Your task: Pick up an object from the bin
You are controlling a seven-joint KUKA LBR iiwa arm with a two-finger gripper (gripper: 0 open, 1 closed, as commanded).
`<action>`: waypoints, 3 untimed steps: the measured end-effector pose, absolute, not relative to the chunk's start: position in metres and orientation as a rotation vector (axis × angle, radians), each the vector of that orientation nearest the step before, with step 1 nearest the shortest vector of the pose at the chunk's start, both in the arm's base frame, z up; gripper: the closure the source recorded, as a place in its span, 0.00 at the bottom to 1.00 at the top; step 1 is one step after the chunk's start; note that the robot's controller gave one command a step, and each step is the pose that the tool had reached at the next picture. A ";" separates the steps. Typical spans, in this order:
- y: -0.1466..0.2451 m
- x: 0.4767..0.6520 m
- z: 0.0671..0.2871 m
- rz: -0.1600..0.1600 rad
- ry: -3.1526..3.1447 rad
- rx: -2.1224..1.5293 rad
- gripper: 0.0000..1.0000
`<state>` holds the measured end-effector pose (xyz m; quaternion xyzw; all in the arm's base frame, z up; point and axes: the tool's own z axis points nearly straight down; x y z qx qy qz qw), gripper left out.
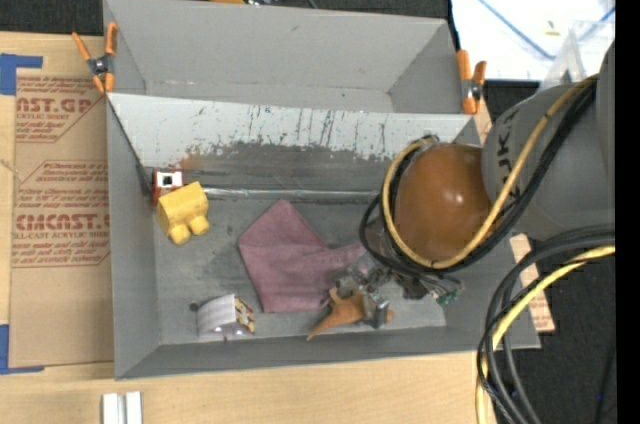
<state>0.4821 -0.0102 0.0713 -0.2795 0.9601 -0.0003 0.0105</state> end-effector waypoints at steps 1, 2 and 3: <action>-0.010 0.482 0.071 -0.001 2.996 -0.872 1.00; -0.010 0.480 0.083 0.002 3.004 -0.875 1.00; -0.010 0.480 0.107 0.001 3.003 -0.874 1.00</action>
Offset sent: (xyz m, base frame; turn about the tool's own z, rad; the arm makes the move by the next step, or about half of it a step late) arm -0.0001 0.0002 0.0454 0.0001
